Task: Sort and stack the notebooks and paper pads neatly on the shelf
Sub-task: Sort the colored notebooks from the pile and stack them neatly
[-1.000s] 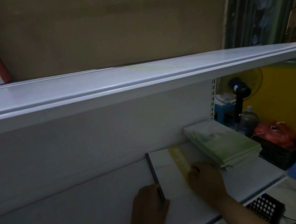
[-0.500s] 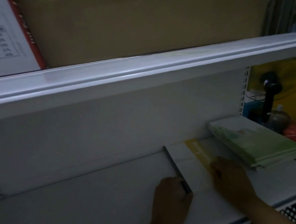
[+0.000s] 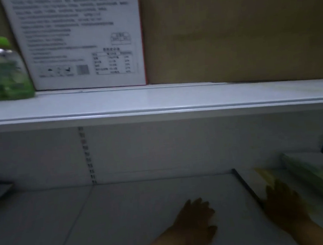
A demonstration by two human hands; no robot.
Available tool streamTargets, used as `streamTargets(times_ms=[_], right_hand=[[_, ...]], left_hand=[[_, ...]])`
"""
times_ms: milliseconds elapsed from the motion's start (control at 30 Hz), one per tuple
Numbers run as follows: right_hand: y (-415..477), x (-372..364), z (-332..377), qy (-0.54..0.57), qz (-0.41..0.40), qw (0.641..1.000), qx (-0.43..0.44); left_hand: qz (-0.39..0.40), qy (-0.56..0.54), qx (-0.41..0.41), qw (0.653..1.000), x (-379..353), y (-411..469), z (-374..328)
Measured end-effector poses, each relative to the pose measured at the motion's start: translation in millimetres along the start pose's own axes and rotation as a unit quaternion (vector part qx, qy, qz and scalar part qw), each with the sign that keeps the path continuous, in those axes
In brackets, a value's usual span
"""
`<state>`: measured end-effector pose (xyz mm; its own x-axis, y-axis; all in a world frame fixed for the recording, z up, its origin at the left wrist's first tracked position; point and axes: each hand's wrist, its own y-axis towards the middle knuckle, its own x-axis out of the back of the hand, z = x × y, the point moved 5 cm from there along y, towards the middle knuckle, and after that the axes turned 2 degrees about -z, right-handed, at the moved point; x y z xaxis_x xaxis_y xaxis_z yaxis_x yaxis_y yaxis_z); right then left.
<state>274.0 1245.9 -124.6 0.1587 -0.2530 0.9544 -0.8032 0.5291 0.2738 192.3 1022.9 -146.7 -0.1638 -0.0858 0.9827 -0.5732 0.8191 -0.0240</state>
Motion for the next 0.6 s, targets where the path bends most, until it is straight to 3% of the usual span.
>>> streamTargets(times_ms=[67,167,233,333,467,600], right_hand=[[-6.1,24.5,71.0,0.022,-0.022,0.997,0.072],[-40.6,63.0,211.4,0.086,0.025,0.97,0.226],[-71.8,90.9,308.5,0.128,0.06,0.935,0.325],[-139.3,146.0,428.8,0.164,0.049,0.865,0.472],[-215.8,189.7,523.8,0.138,0.011,0.794,0.591],[-261.1,207.1,584.7,0.116,-0.004,0.762,0.637]], left_hand=[[-0.015,0.037,0.048,0.998,38.8,-48.4,56.5],[-0.054,0.107,0.165,0.979,102.5,-128.6,145.8],[-0.068,0.128,0.237,0.961,136.9,-189.8,197.9],[-0.104,0.134,0.328,0.929,172.9,-292.8,259.0],[-0.123,0.144,0.407,0.894,188.5,-425.0,304.5],[-0.108,0.097,0.481,0.865,178.1,-522.1,344.7]])
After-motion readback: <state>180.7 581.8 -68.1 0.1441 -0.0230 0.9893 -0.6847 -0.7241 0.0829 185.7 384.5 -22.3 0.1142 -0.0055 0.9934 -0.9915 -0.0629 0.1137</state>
